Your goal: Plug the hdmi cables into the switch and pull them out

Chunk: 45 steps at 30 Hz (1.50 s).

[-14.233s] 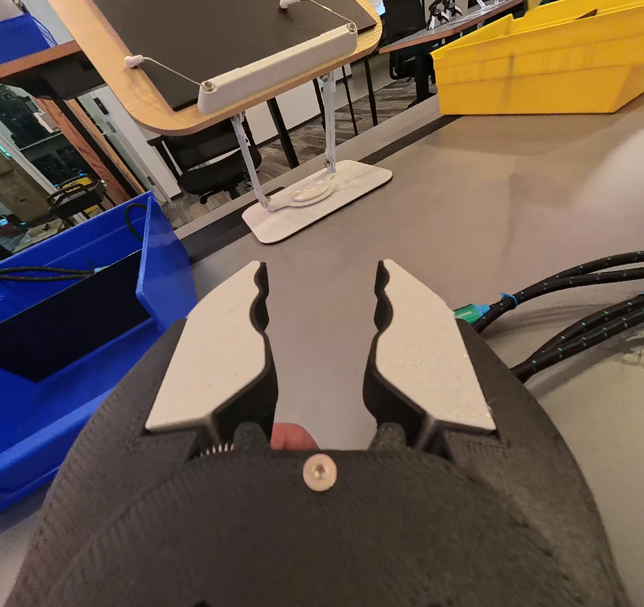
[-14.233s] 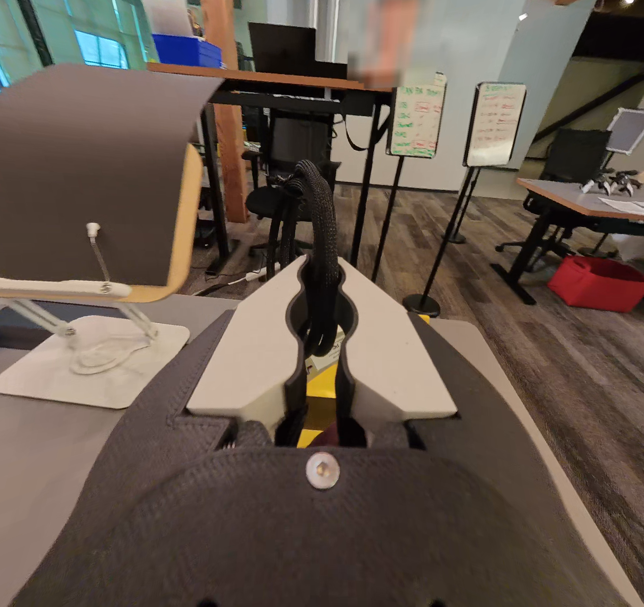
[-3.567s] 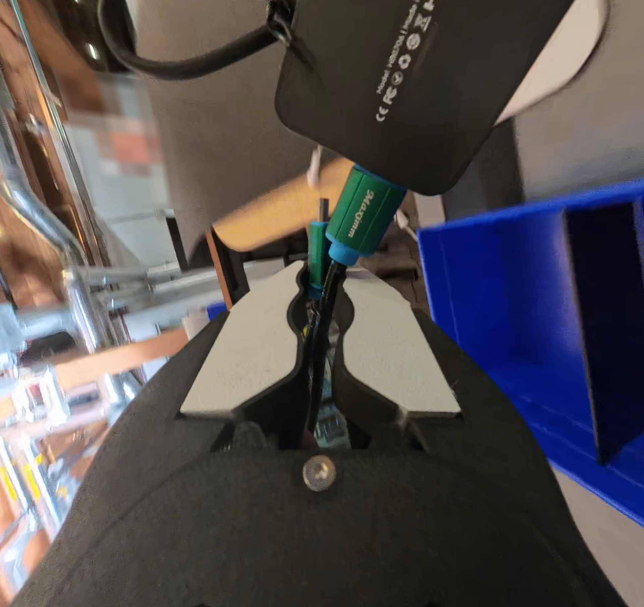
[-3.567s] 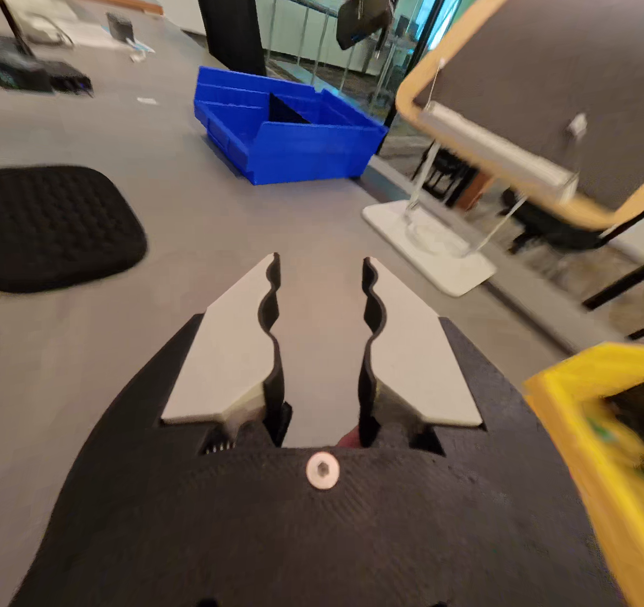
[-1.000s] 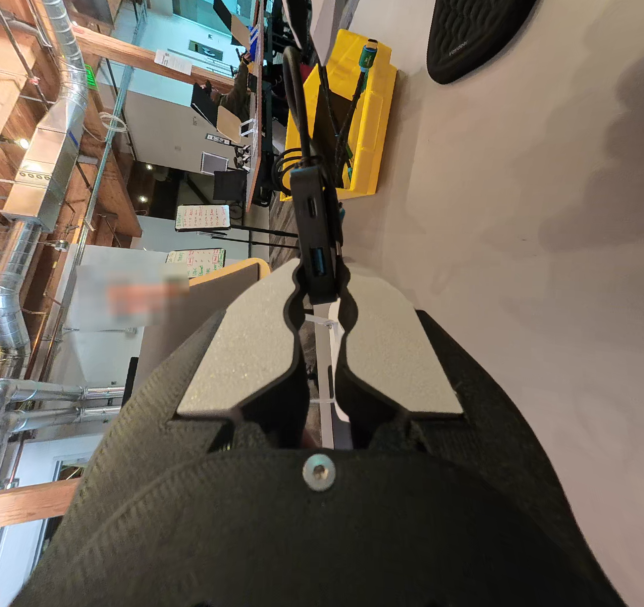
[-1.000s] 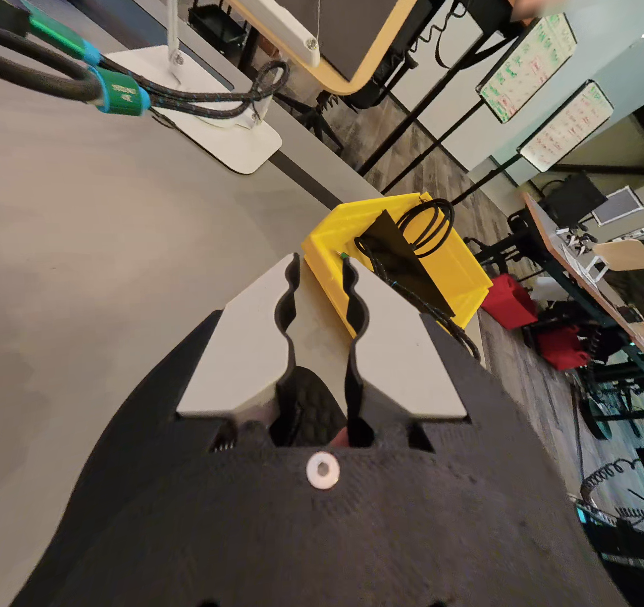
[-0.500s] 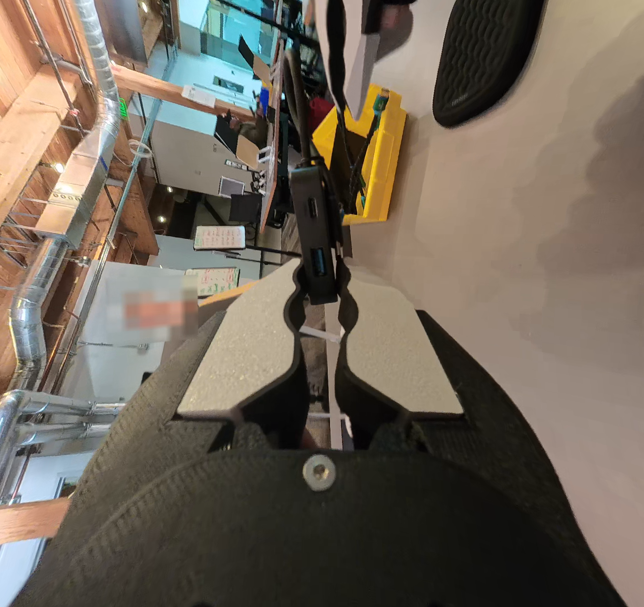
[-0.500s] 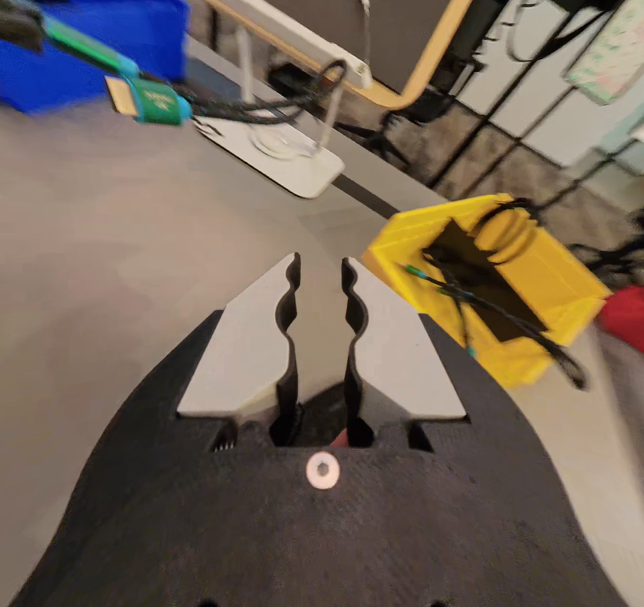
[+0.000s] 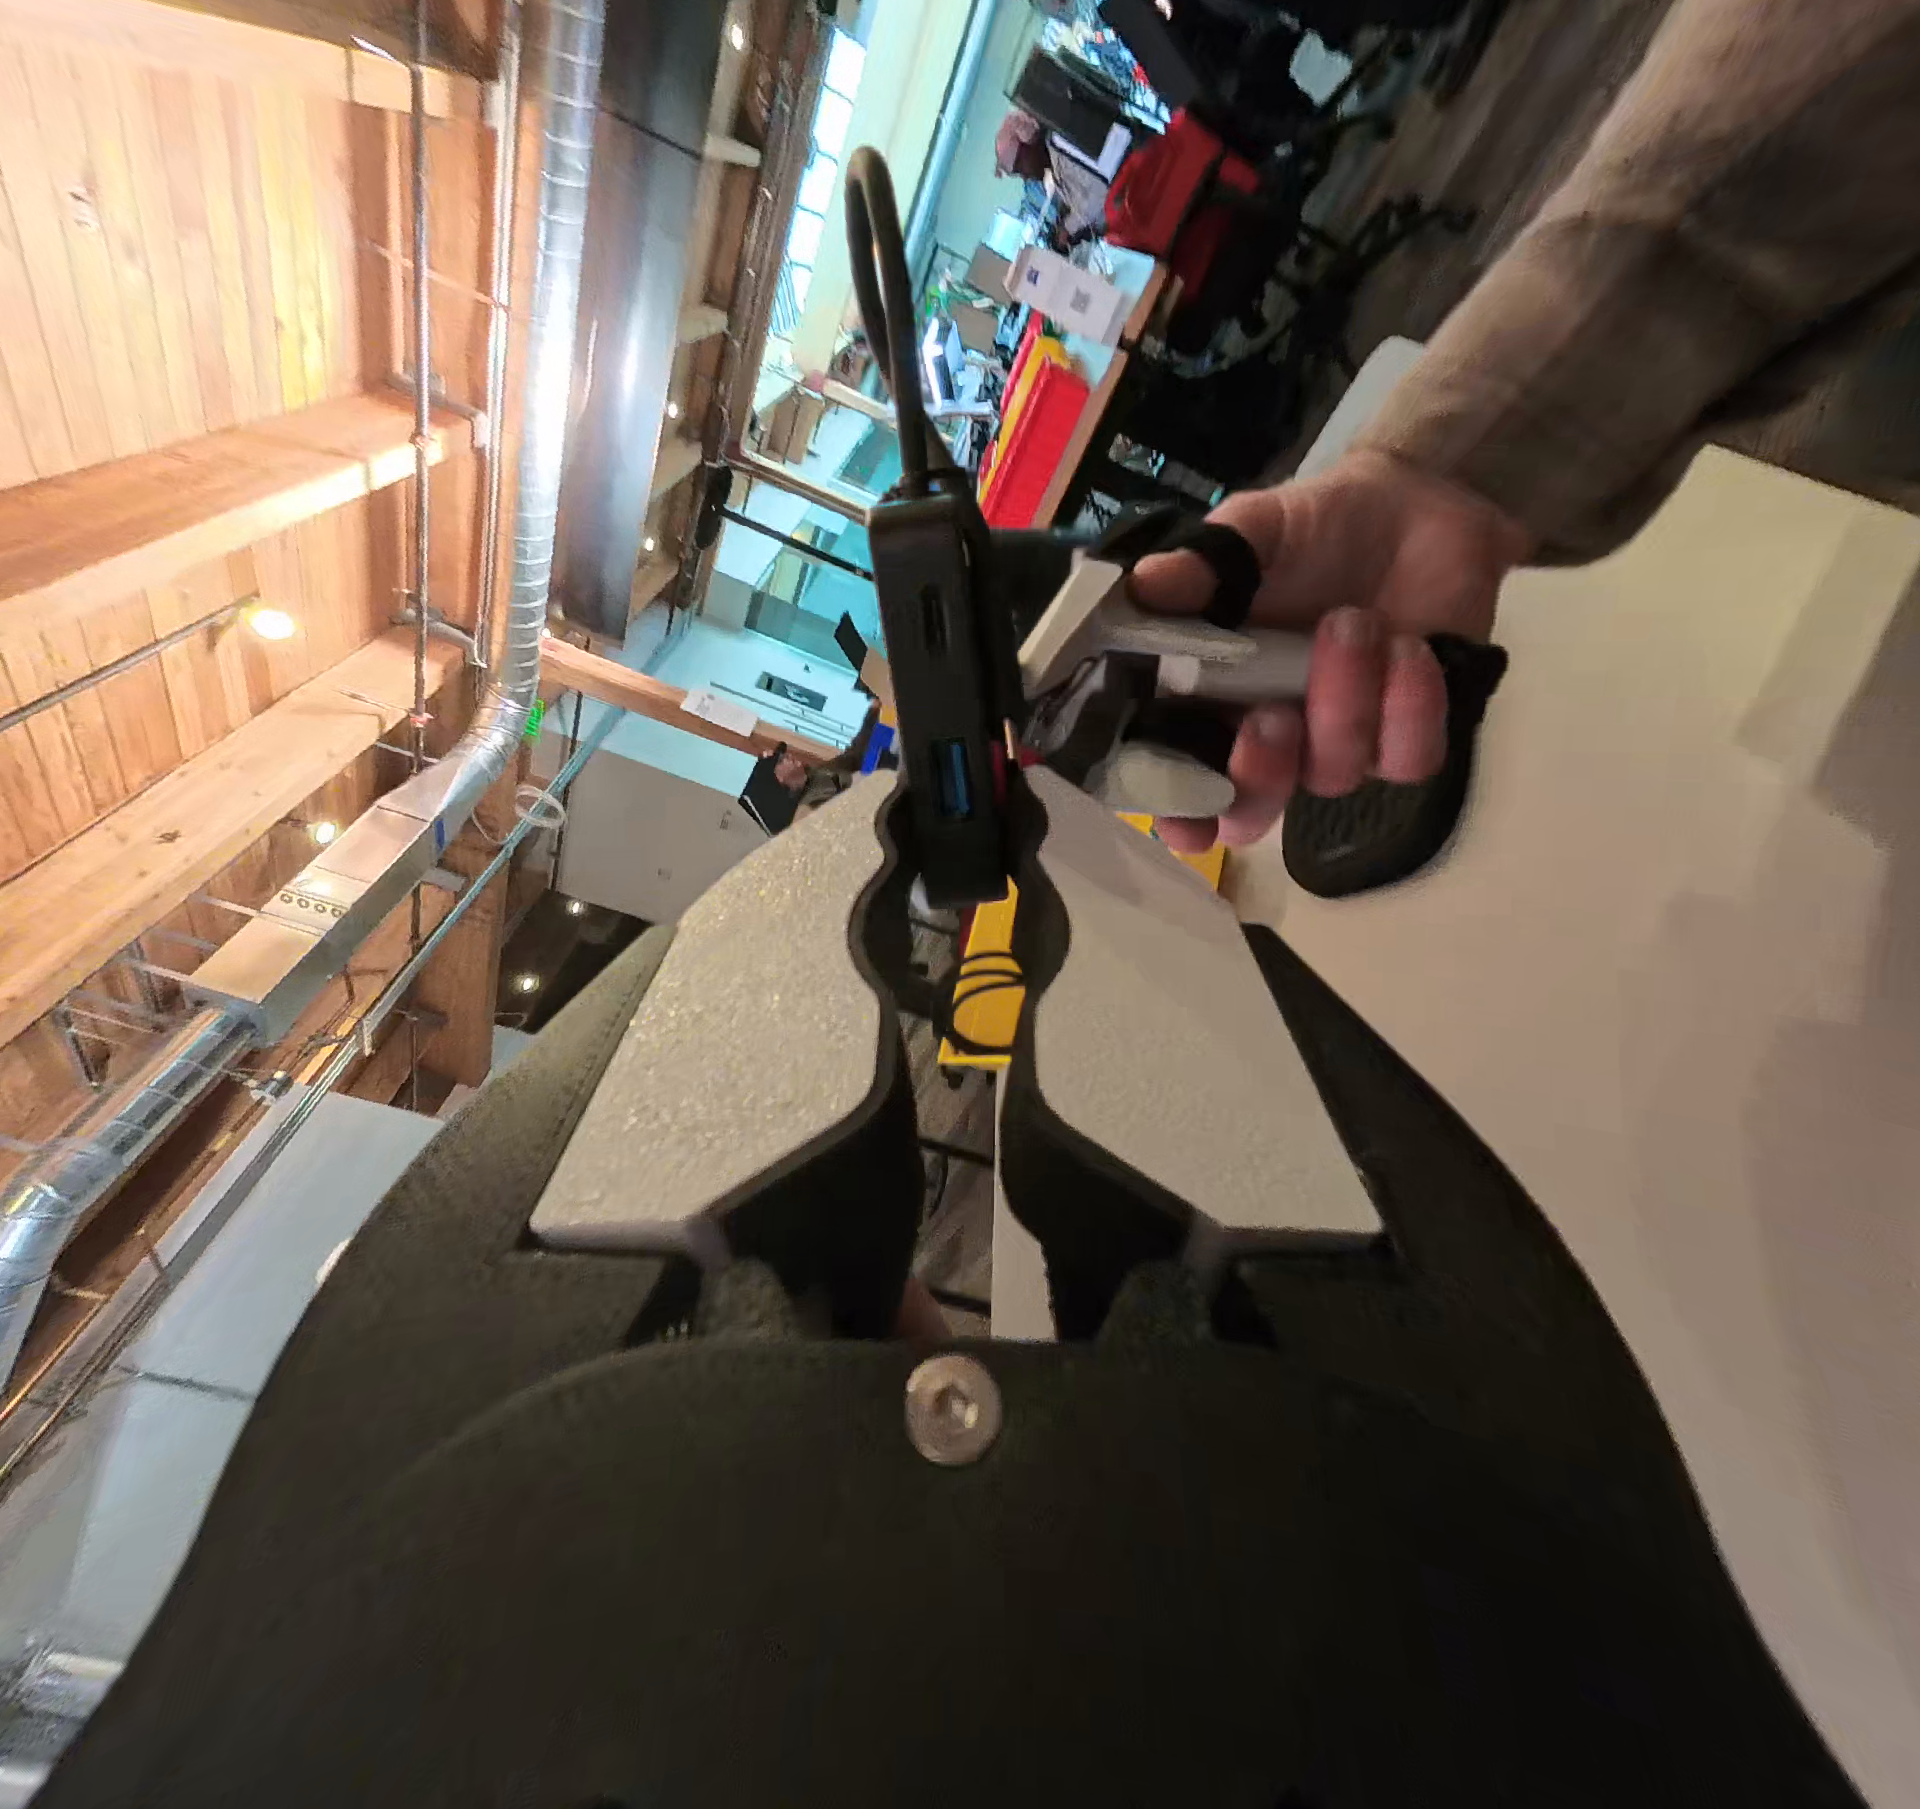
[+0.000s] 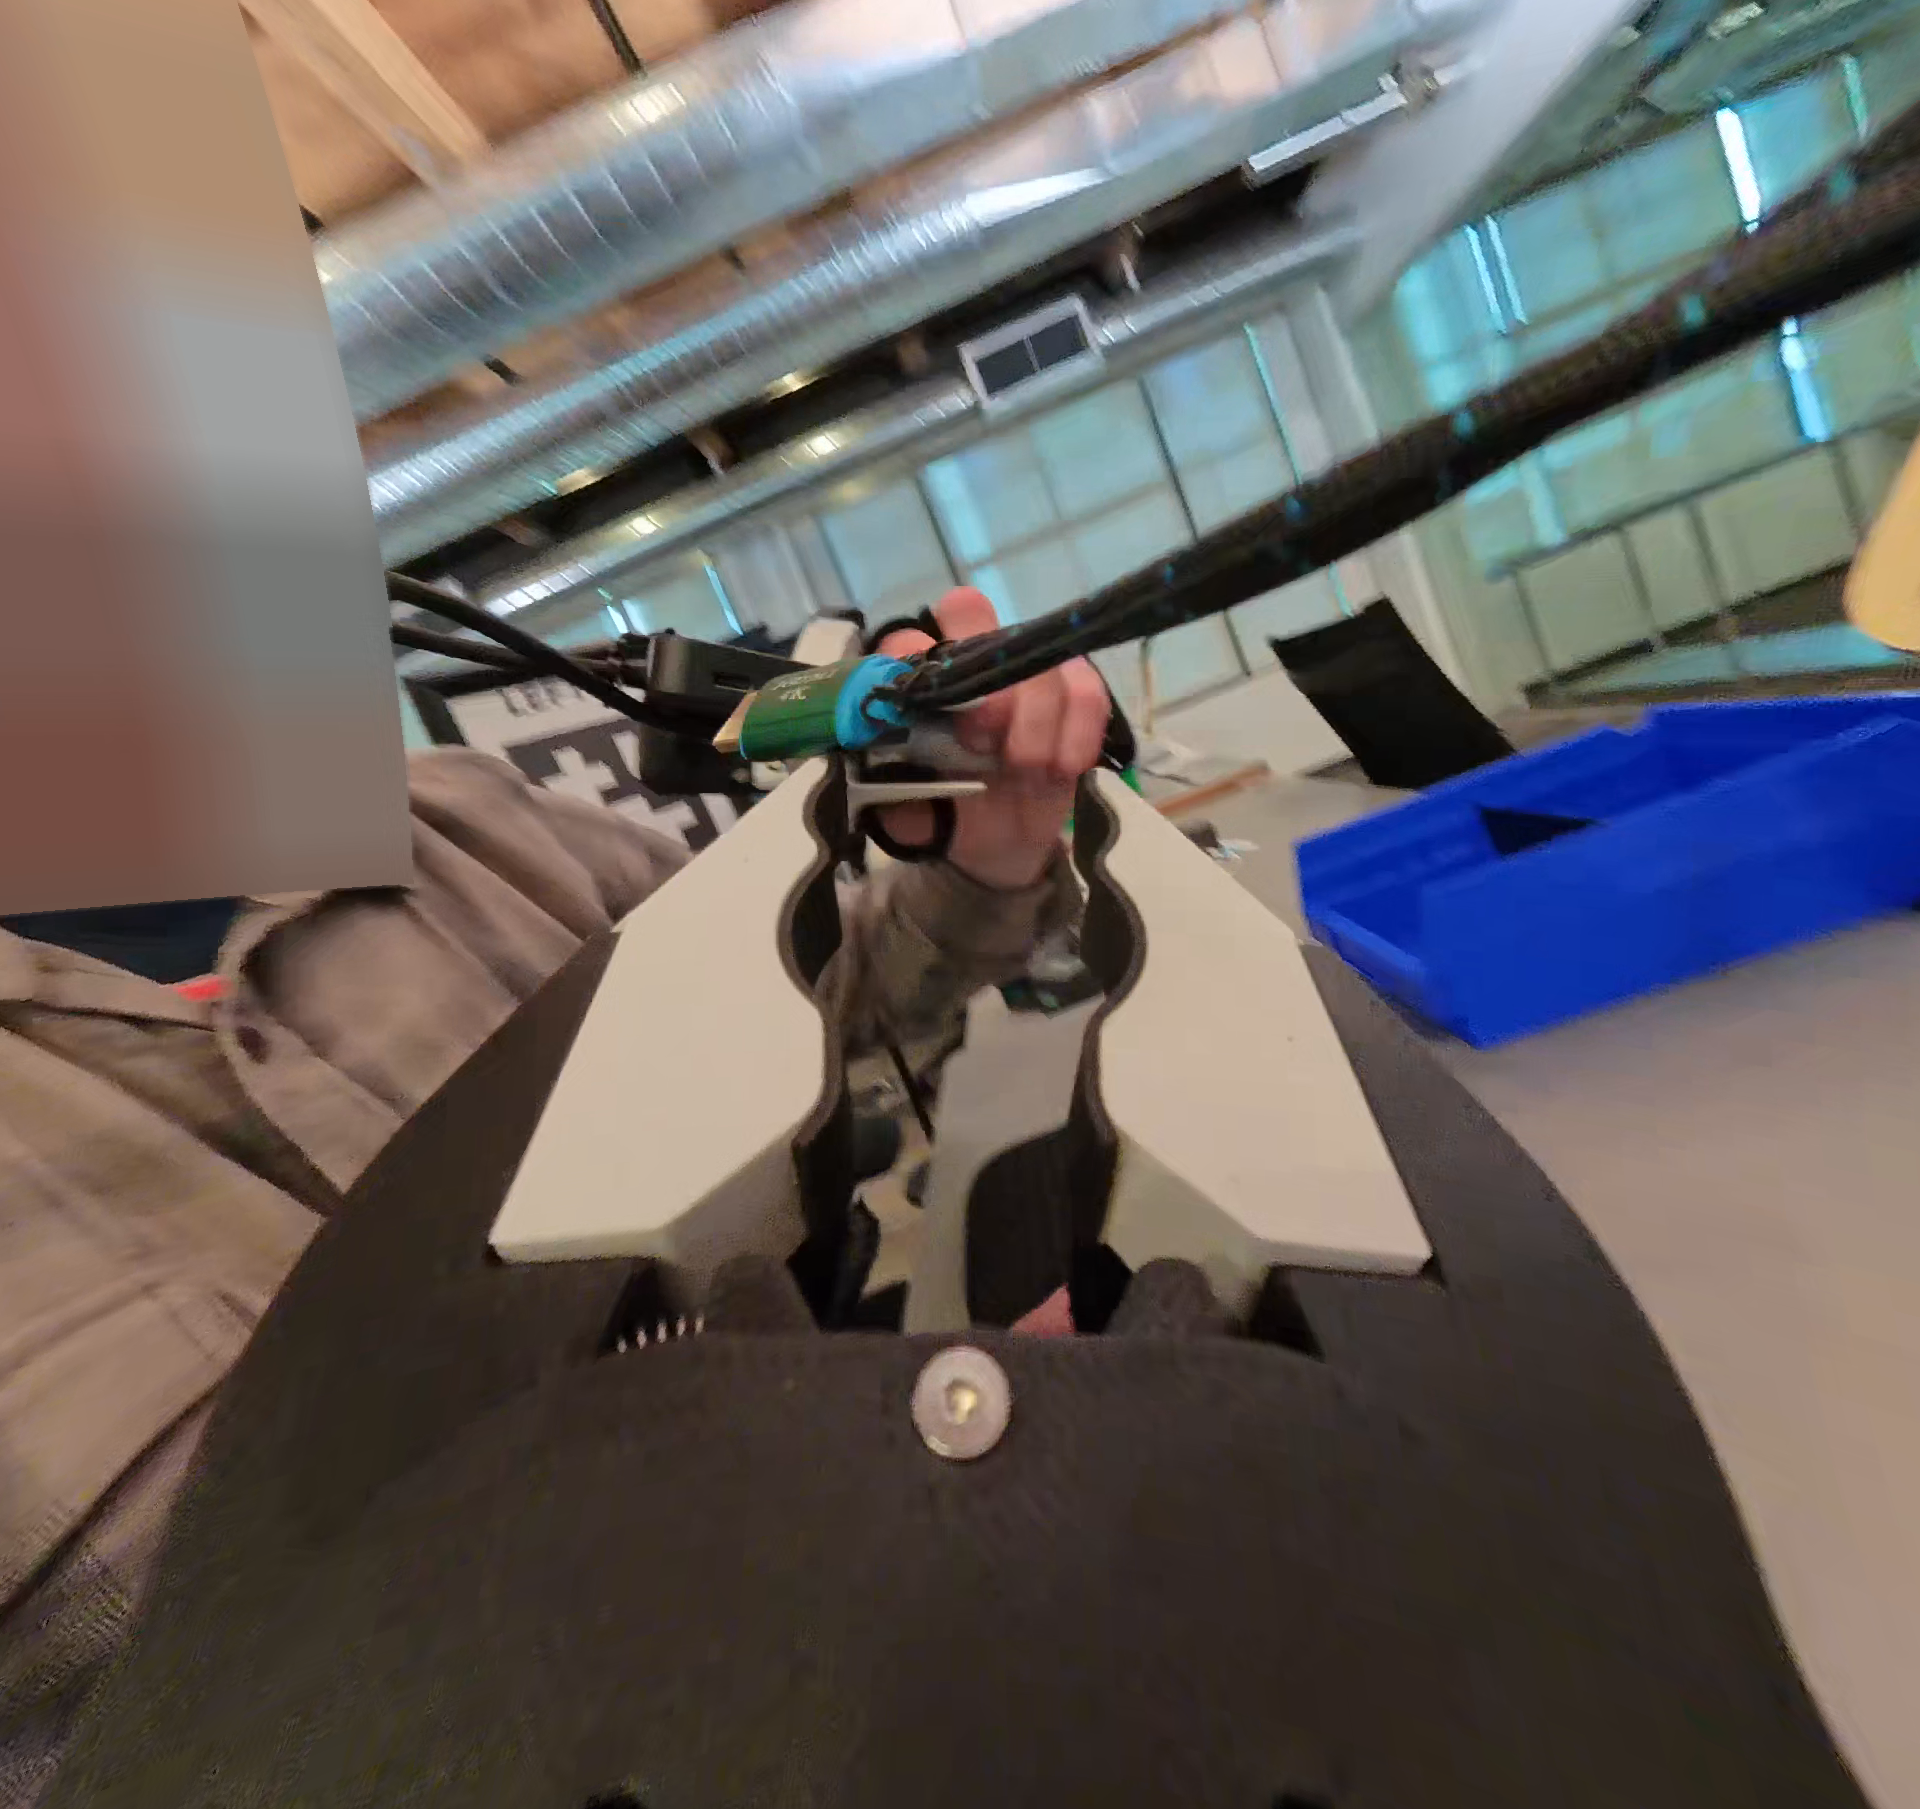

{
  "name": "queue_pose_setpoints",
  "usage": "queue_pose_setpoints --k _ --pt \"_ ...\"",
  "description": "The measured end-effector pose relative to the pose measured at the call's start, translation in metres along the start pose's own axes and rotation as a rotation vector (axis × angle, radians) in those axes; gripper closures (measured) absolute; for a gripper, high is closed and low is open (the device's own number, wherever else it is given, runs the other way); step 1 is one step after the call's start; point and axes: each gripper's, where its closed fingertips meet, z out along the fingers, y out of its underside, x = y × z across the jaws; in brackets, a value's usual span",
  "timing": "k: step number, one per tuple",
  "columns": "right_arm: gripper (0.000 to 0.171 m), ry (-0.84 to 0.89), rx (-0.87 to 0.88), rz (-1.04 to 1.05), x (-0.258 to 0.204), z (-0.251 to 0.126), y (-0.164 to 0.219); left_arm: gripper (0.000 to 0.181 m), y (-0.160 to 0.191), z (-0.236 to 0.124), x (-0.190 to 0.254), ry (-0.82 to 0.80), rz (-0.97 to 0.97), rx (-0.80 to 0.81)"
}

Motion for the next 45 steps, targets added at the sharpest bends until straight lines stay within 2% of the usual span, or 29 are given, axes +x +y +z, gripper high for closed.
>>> queue_pose_setpoints --k 5,8,12,14,15,17,18,23,26,30,33,34,38,45 --pt "0.126 -0.112 0.055 0.006 -0.021 0.019 0.006 0.166 -0.010 -0.006 -0.008 -0.041 -0.068 0.072" --pt "0.132 -0.033 0.159 -0.035 -0.018 0.029 -0.005 0.166 -0.006 -0.009 -0.010 -0.063 -0.091 0.081" --pt "0.136 -0.048 0.283 -0.069 -0.032 0.044 -0.018 0.166 -0.004 -0.012 -0.007 -0.063 -0.152 0.120" --pt "0.132 -0.064 0.272 -0.017 -0.033 0.049 -0.018 0.166 -0.003 -0.013 -0.003 -0.034 -0.127 0.117" --pt "0.142 -0.078 0.267 -0.005 -0.035 0.050 -0.020 0.166 -0.003 -0.014 -0.001 -0.013 -0.114 0.113" --pt "0.153 -0.127 0.111 -0.021 -0.041 0.056 -0.005 0.166 -0.009 -0.021 0.002 0.059 -0.097 0.140" --pt "0.153 -0.152 0.034 -0.007 -0.043 0.056 0.001 0.166 -0.009 -0.022 0.005 0.085 -0.068 0.123" --pt "0.148 -0.197 -0.265 -0.014 -0.045 0.049 0.016 0.166 -0.014 -0.023 0.016 0.171 0.071 0.095" --pt "0.137 -0.215 -0.351 -0.059 -0.048 0.046 0.019 0.165 -0.024 -0.023 0.017 0.186 0.102 0.112" --pt "0.137 -0.242 -0.339 -0.119 -0.057 0.046 0.016 0.165 -0.027 -0.024 0.015 0.200 0.070 0.133" --pt "0.152 -0.292 -0.336 -0.155 -0.065 0.041 0.019 0.166 -0.032 -0.027 0.005 0.198 -0.076 0.200" --pt "0.152 -0.287 -0.325 -0.147 -0.064 0.042 0.019 0.166 -0.031 -0.027 0.003 0.197 -0.085 0.205" --pt "0.151 -0.269 -0.234 -0.101 -0.063 0.043 0.010 0.166 -0.026 -0.026 0.003 0.202 -0.058 0.187" --pt "0.153 -0.237 -0.202 -0.066 -0.065 0.046 0.007 0.165 -0.028 -0.027 0.006 0.265 -0.012 0.171"
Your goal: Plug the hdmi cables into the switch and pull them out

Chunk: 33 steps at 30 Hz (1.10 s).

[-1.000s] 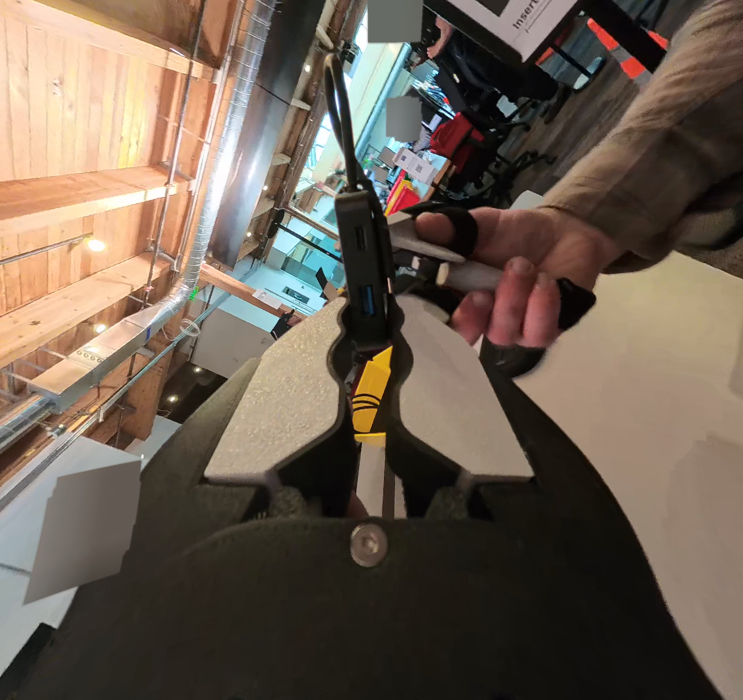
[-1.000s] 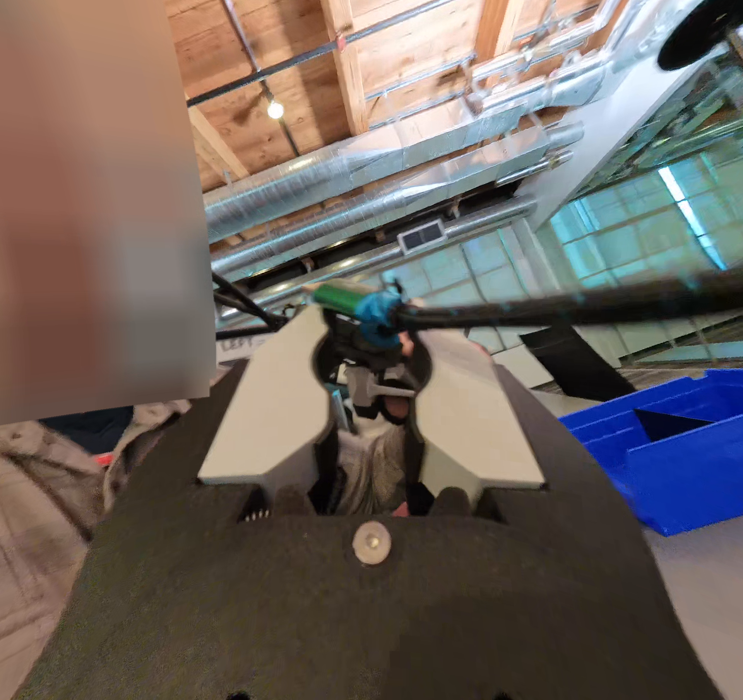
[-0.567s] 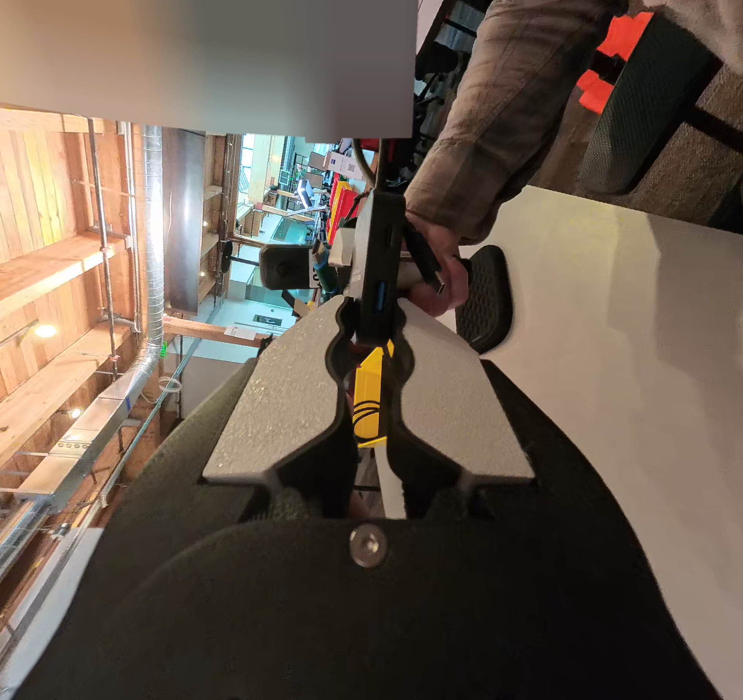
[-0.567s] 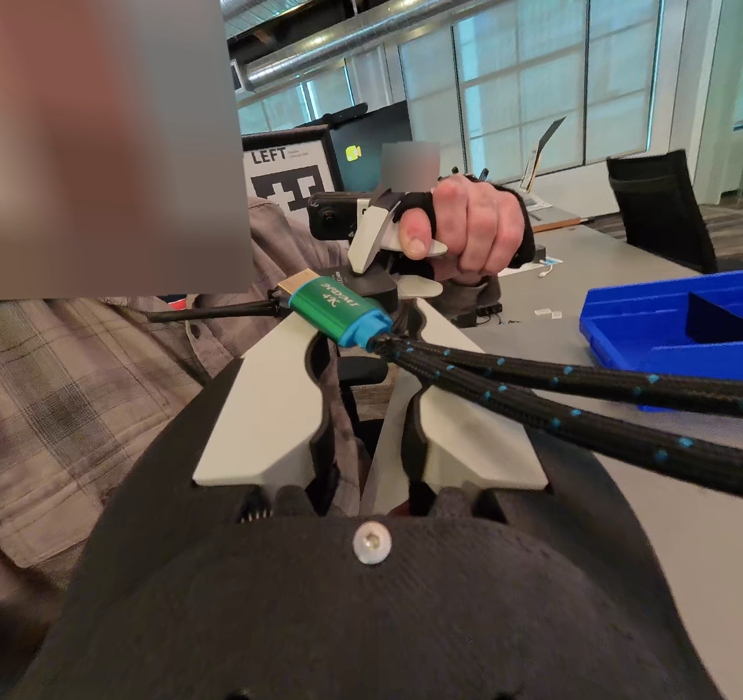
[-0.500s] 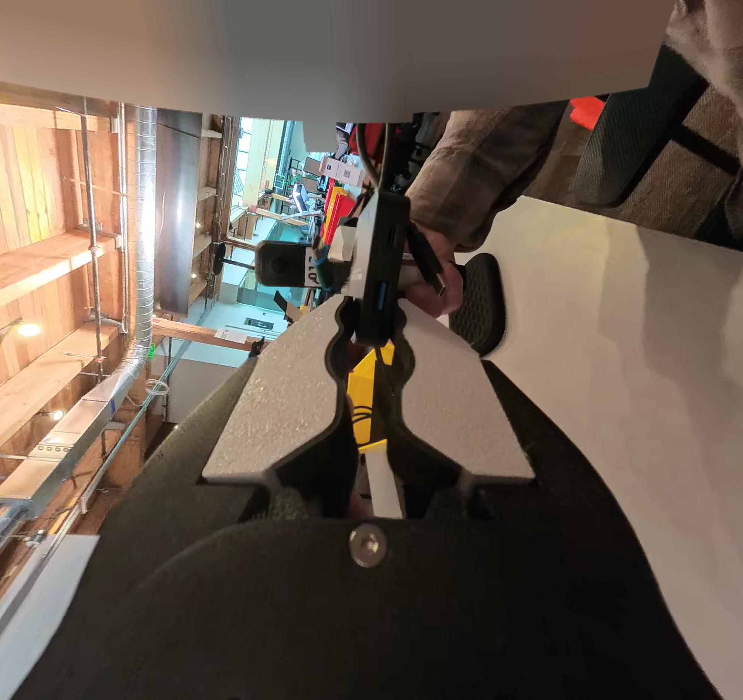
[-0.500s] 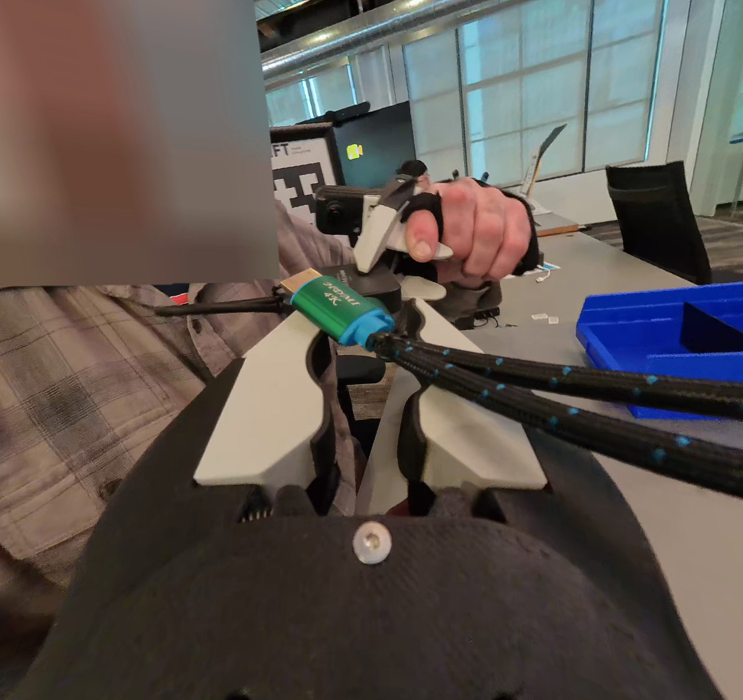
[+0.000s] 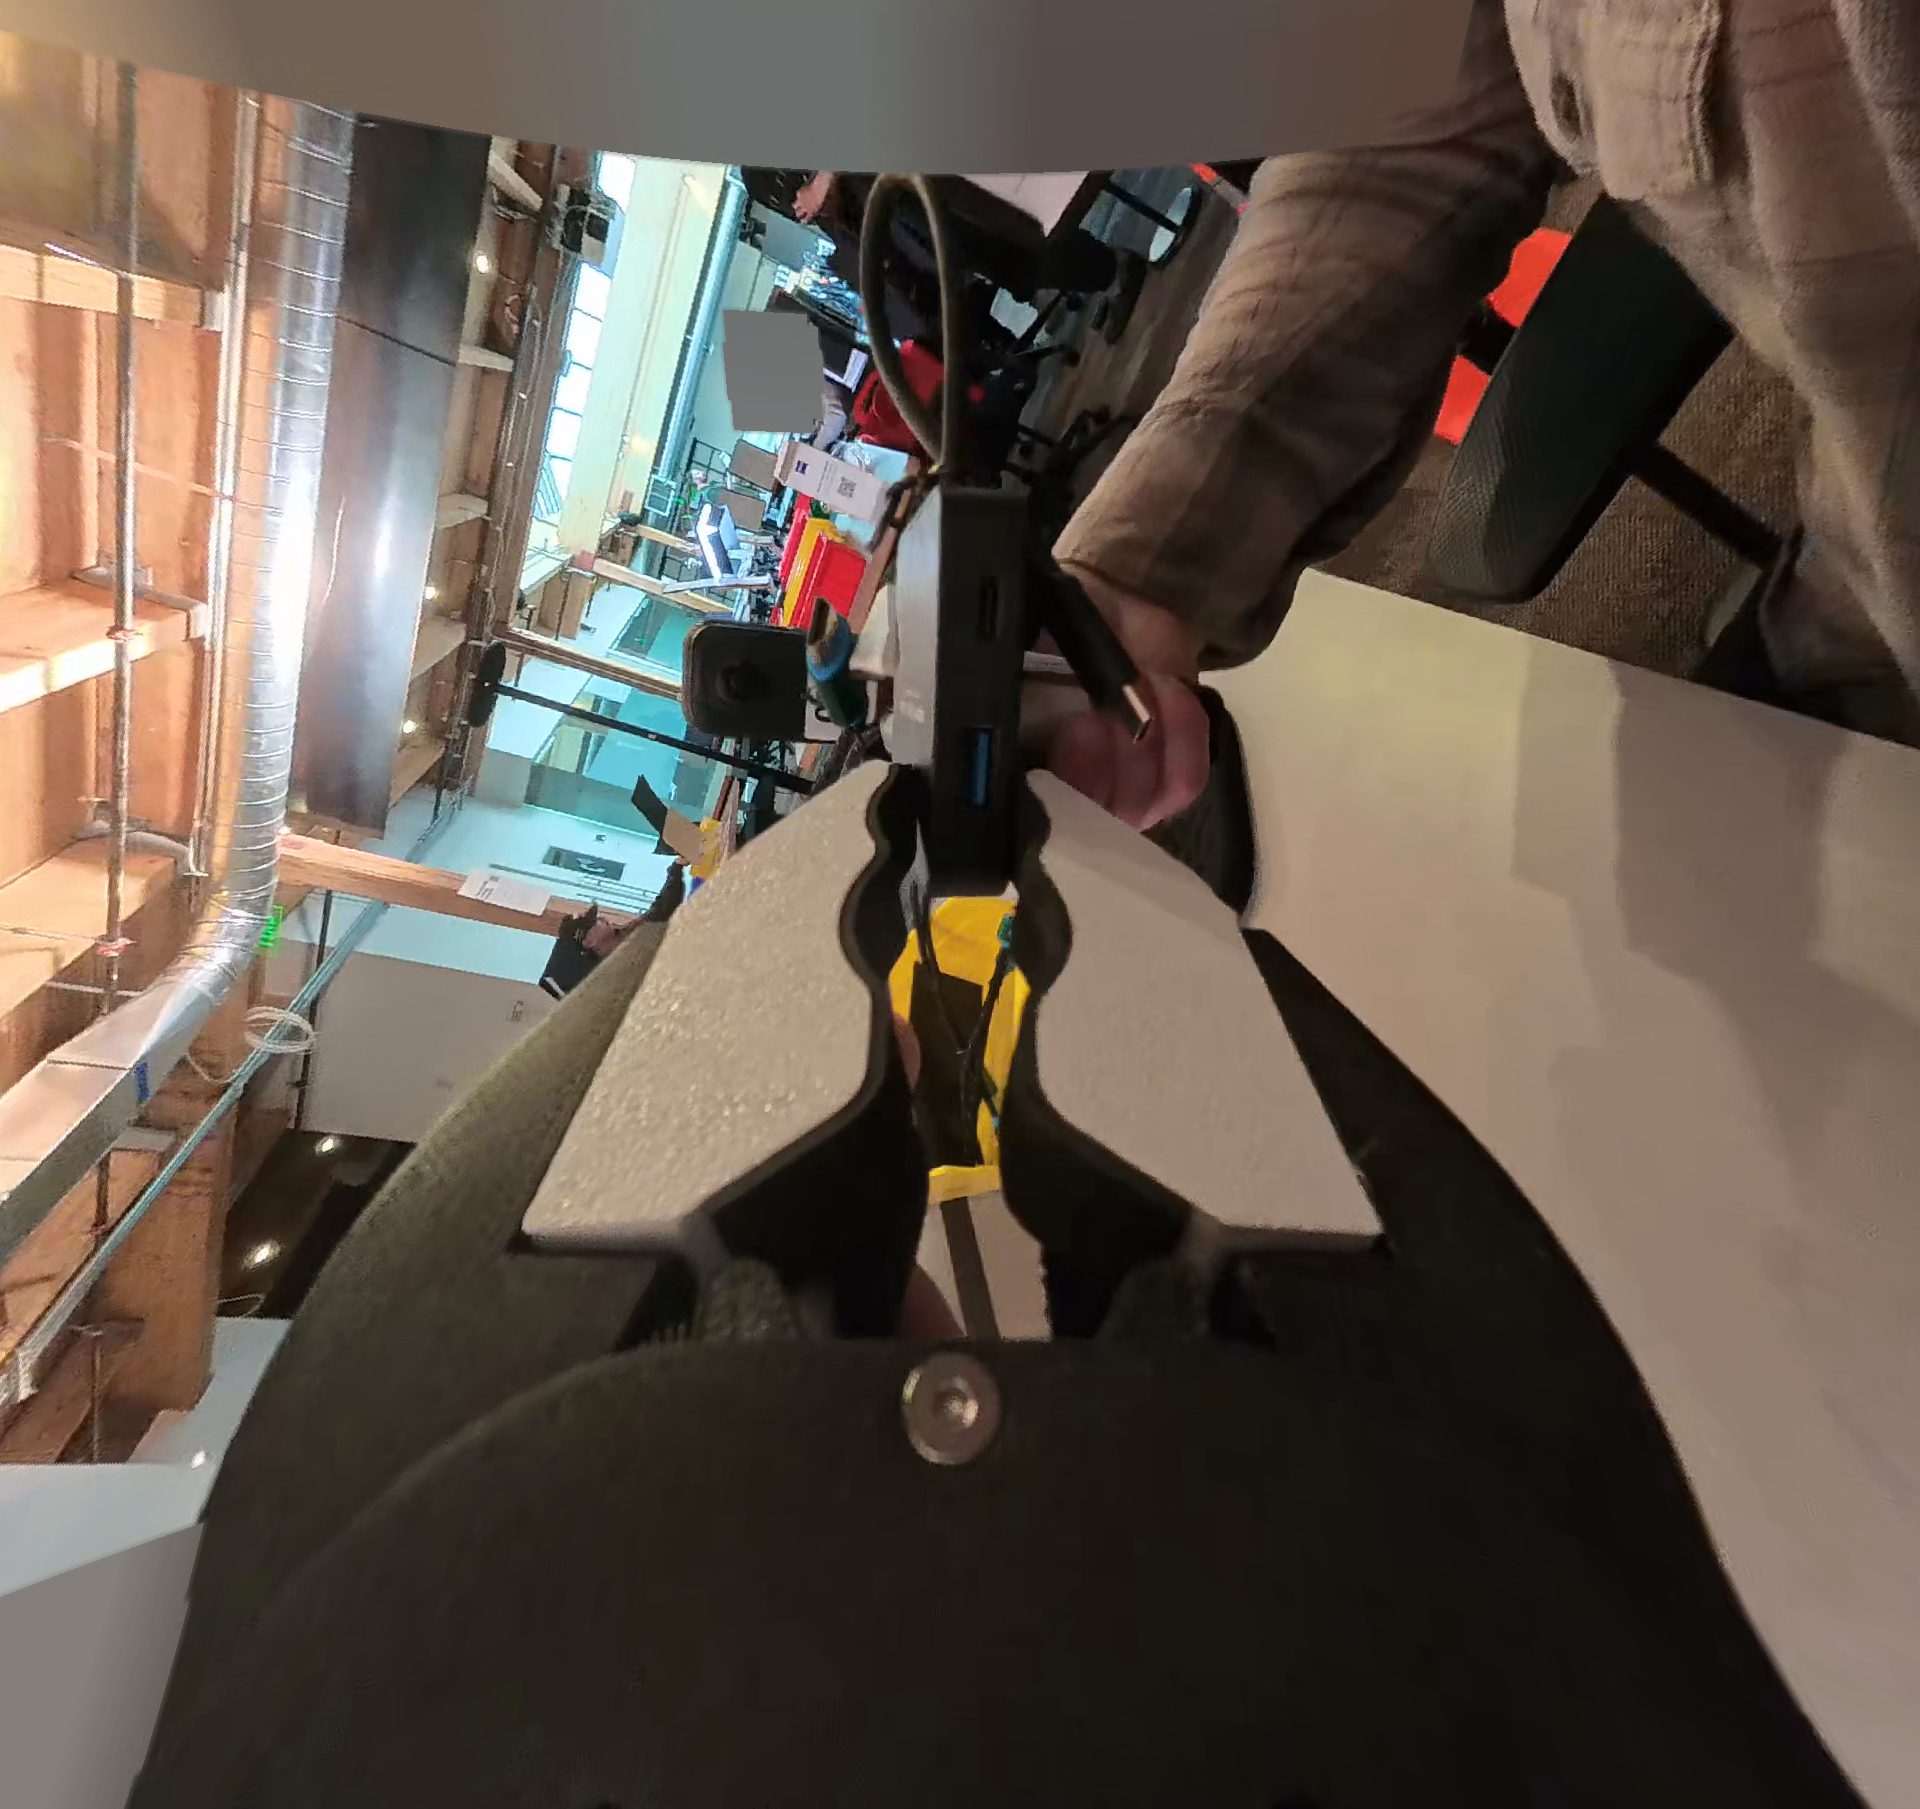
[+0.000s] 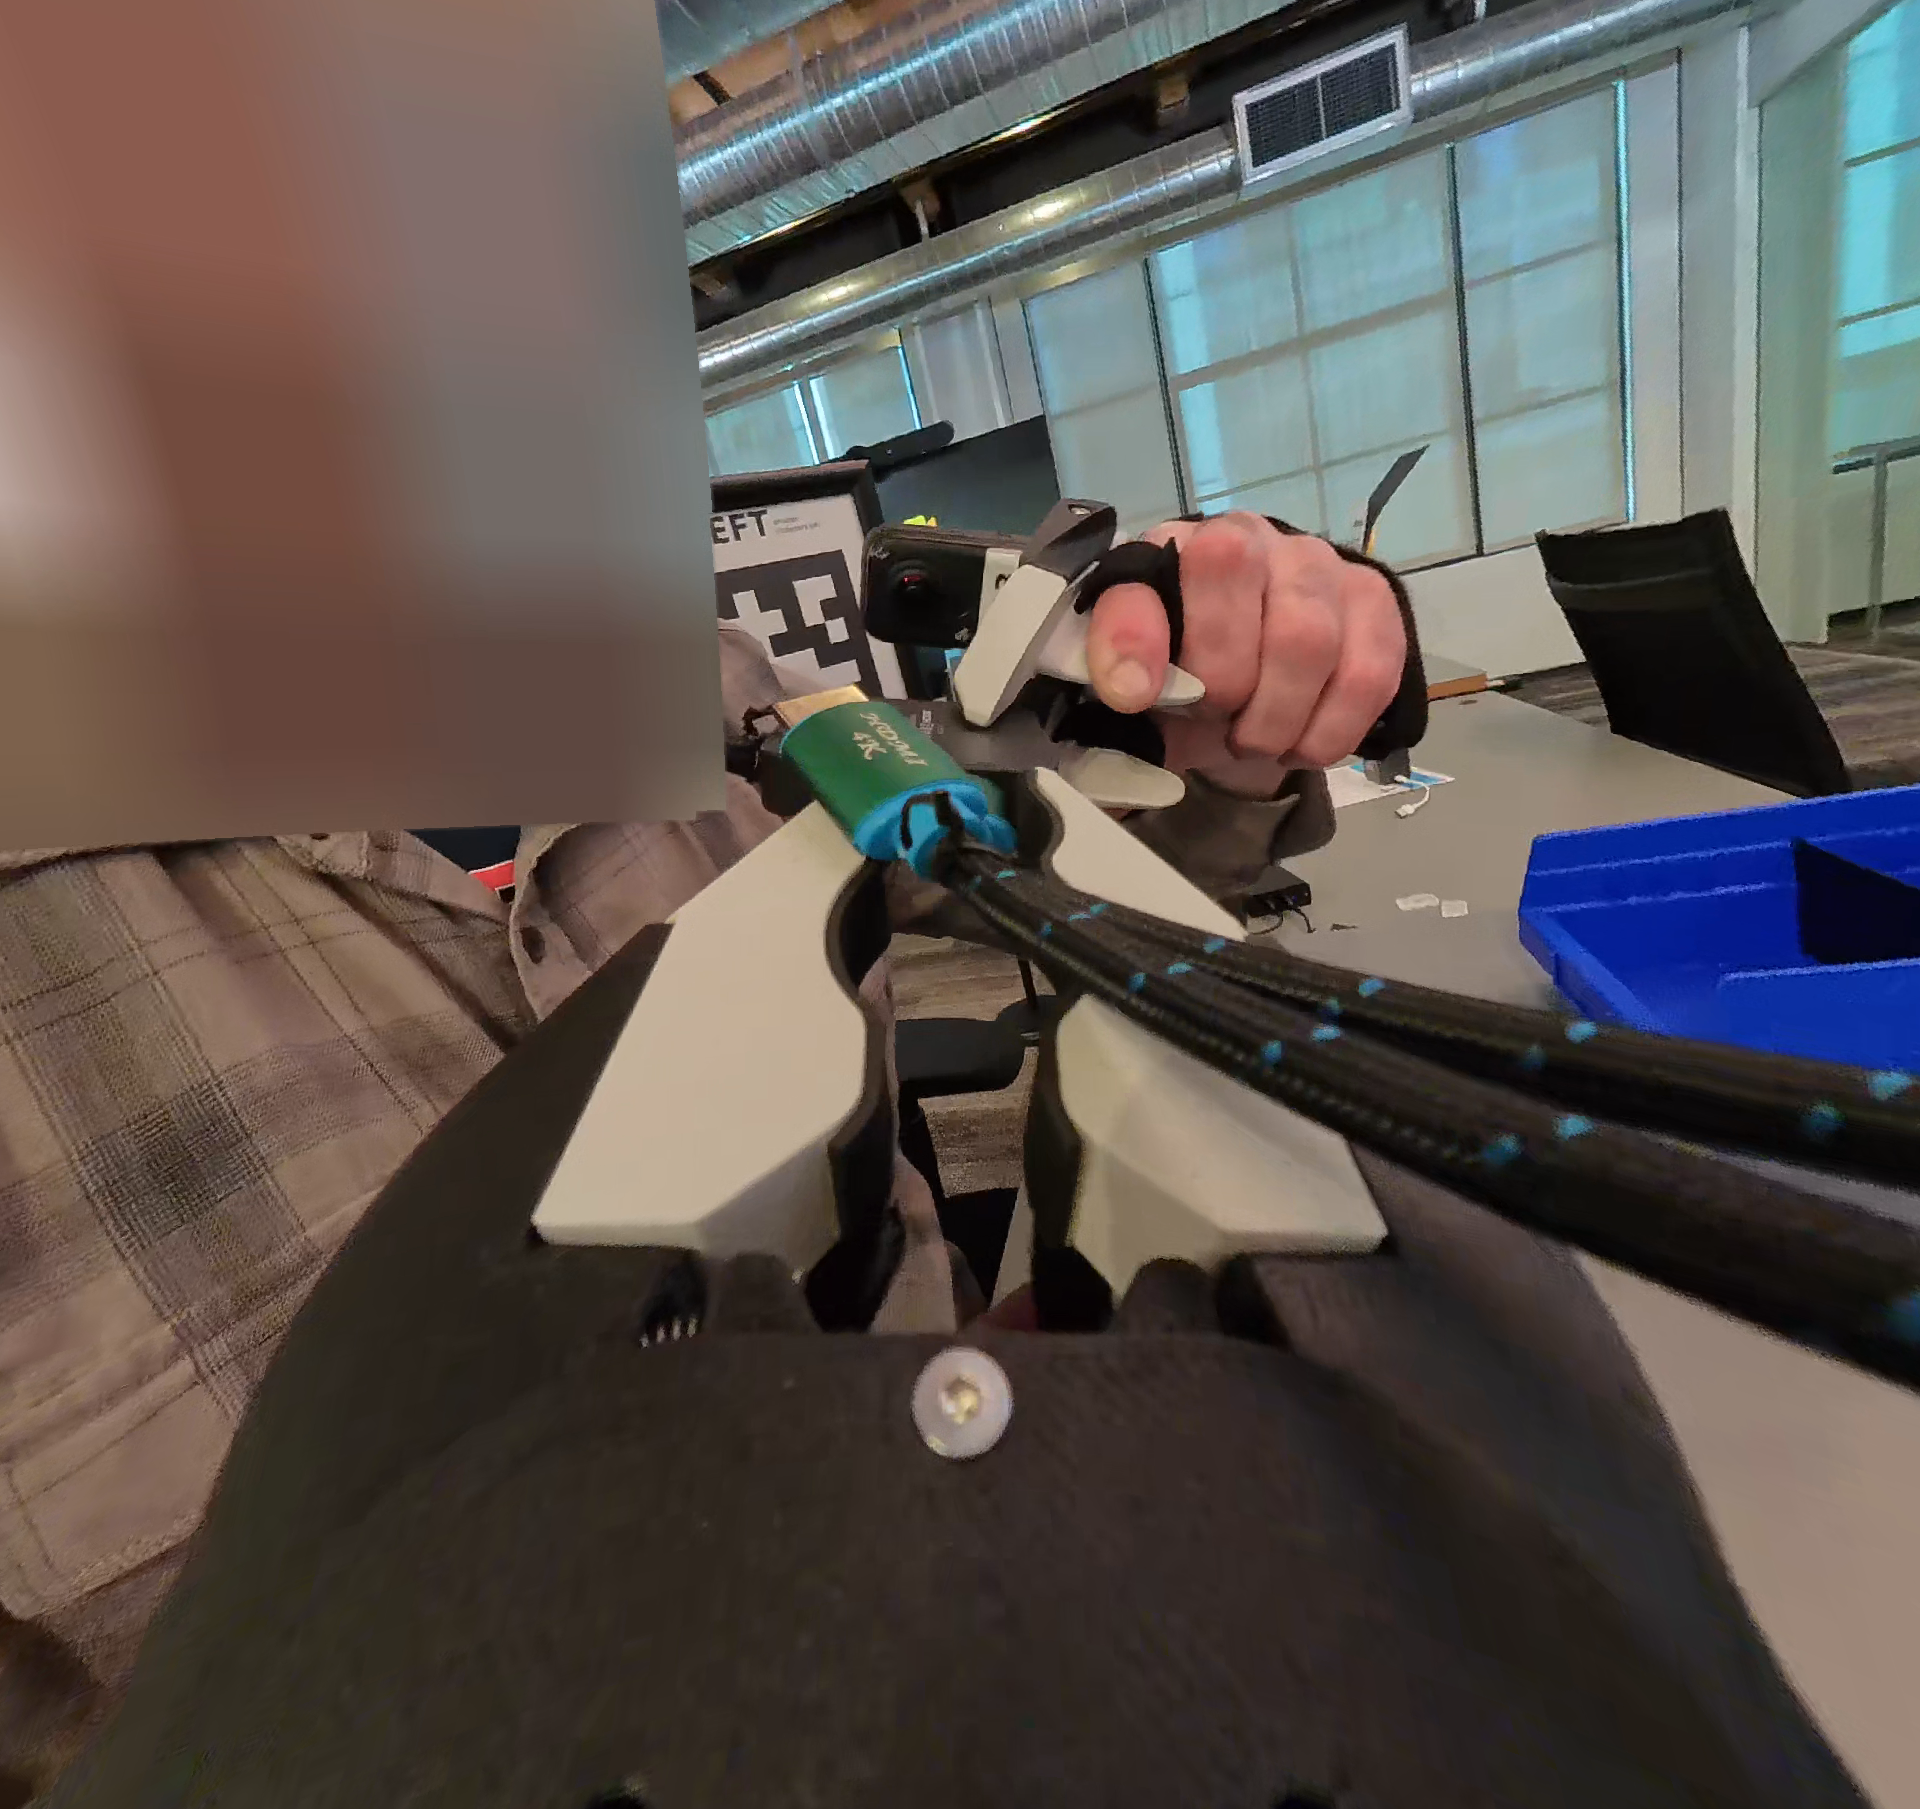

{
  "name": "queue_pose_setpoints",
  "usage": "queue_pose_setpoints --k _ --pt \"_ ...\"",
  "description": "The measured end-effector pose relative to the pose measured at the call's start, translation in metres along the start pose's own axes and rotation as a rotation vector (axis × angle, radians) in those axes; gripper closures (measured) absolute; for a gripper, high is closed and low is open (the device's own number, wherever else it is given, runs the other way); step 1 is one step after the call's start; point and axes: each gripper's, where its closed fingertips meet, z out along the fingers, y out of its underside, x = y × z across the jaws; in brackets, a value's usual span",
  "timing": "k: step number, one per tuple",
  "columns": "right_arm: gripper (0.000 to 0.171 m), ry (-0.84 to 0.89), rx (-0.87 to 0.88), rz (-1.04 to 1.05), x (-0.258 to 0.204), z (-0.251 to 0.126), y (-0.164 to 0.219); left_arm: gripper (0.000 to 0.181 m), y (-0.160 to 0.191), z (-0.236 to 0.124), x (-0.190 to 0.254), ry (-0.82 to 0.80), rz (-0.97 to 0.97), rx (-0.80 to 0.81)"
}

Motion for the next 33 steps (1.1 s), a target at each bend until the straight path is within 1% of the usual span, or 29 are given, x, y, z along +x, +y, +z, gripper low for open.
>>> queue_pose_setpoints --k 4,8,14,16,17,20,22,23,25,27,29,31,33 --pt "0.153 0.020 -0.030 0.002 0.000 0.001 0.007 0.165 0.001 -0.001 0.003 0.028 -0.010 -0.001" --pt "0.153 0.084 0.021 -0.046 0.008 -0.004 0.008 0.165 0.014 -0.001 0.002 0.020 -0.078 -0.002" --pt "0.153 0.243 0.075 -0.162 0.028 -0.014 0.002 0.160 0.047 0.001 -0.004 -0.067 -0.284 -0.026" --pt "0.153 0.290 0.069 -0.209 0.033 -0.017 0.000 0.152 0.059 0.003 -0.006 -0.103 -0.358 -0.043" --pt "0.153 0.311 0.046 -0.241 0.036 -0.018 0.002 0.146 0.064 0.003 -0.004 -0.096 -0.409 -0.045" --pt "0.153 0.354 -0.001 -0.318 0.040 -0.018 0.004 0.116 0.075 0.003 0.000 -0.081 -0.578 -0.054" --pt "0.153 0.379 -0.034 -0.367 0.042 -0.018 0.006 0.103 0.083 0.002 0.003 -0.060 -0.683 -0.067" --pt "0.153 0.385 -0.039 -0.379 0.042 -0.018 0.006 0.101 0.083 0.001 0.005 -0.048 -0.727 -0.052" --pt "0.152 0.392 -0.056 -0.404 0.043 -0.017 0.007 0.091 0.083 0.003 0.013 0.019 -0.808 -0.057" --pt "0.153 0.392 -0.051 -0.409 0.044 -0.016 0.008 0.086 0.083 0.004 0.019 0.068 -0.837 -0.061" --pt "0.153 0.406 -0.051 -0.425 0.046 -0.017 0.009 0.080 0.082 0.004 0.030 0.157 -0.873 -0.073" --pt "0.153 0.417 -0.055 -0.438 0.048 -0.019 0.009 0.079 0.080 0.000 0.031 0.202 -0.912 -0.054" --pt "0.153 0.432 -0.085 -0.462 0.049 -0.019 0.013 0.077 0.085 -0.004 0.030 0.217 -0.914 -0.079"
